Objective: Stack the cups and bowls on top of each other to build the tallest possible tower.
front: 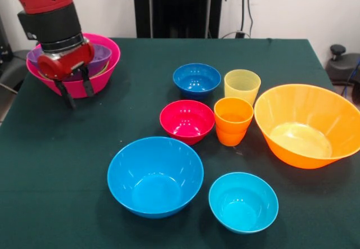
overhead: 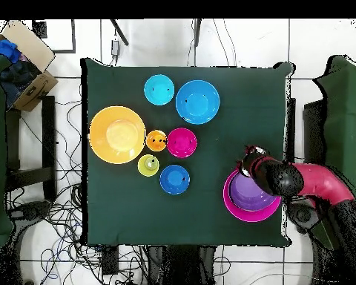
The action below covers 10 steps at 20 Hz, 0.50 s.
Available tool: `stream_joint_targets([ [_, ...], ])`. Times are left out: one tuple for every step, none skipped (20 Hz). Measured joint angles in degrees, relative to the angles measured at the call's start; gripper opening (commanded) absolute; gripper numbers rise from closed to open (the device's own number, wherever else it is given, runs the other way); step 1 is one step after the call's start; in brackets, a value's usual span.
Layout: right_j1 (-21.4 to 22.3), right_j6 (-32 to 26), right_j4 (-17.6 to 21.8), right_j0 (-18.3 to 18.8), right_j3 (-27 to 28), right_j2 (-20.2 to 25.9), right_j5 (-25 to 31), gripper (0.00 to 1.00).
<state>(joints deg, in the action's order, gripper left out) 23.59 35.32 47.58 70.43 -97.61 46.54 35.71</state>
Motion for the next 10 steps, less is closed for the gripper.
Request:
stream_joint_targets([
  [-0.51, -0.02, -0.32, 2.61, -1.2, 1.45, 0.02, 1.0],
  [-0.82, -0.02, -0.64, 3.76, -1.7, 2.23, 0.0, 1.0],
  [-1.33, -0.04, -1.24, 5.12, -2.27, 3.21, 0.0, 1.0],
  [-3.44, -0.19, -3.18, 9.32, -3.82, 6.36, 0.02, 1.0],
  [-4.45, -0.28, -4.05, 11.02, -4.39, 7.56, 0.0, 1.0],
  [-5.91, -0.43, -5.13, 13.29, -5.1, 9.11, 0.0, 1.0],
  [-8.97, -0.9, -6.81, 17.63, -6.36, 11.88, 0.0, 1.0],
  [-10.95, -1.31, -7.77, 20.17, -7.05, 13.3, 0.0, 1.0],
  [-11.75, -1.51, -8.03, 21.16, -7.31, 13.86, 0.02, 1.0],
  [-14.93, -2.39, -9.01, 24.84, -8.17, 15.79, 0.01, 1.0],
])
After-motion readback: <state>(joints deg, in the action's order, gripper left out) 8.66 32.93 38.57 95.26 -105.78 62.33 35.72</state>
